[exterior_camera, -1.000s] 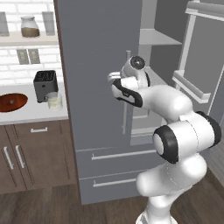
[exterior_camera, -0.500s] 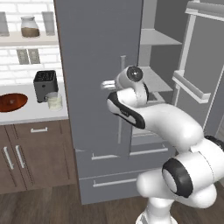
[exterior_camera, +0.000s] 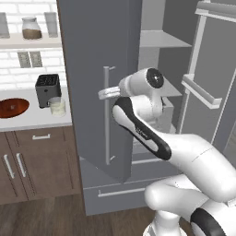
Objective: Grab a lemon wedge from the fridge and one ice cube from the ice bowl, and put them in the glass of lemonade.
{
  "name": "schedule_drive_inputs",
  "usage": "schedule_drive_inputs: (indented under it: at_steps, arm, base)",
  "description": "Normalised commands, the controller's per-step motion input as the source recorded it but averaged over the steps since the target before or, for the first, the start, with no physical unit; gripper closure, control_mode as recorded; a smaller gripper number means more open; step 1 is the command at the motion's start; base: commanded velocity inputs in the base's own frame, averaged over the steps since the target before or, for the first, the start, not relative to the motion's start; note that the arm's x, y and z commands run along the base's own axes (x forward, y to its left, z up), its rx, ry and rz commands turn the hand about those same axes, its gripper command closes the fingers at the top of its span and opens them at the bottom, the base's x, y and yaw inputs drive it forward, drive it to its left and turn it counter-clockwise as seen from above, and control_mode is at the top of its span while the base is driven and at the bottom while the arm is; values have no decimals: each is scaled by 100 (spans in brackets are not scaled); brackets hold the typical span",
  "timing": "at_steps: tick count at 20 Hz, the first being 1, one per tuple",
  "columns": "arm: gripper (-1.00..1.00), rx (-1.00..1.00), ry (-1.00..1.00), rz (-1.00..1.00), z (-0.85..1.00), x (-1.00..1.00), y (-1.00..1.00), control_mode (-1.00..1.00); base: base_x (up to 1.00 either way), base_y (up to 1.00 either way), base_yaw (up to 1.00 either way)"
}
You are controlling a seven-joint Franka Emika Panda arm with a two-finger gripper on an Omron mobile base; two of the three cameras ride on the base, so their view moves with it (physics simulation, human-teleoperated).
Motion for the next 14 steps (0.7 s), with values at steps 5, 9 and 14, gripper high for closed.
schedule_drive_inputs:
  at_steps: [5,9,14]
  arm:
    - [100,0,0,8,100,-100,-1,-100]
    - [100,3,0,0,100,-71,-44,-100]
    - [100,12,9,-7,95,-26,-79,-100]
  base:
    - [0,0,0]
    - [0,0,0]
    - [0,0,0]
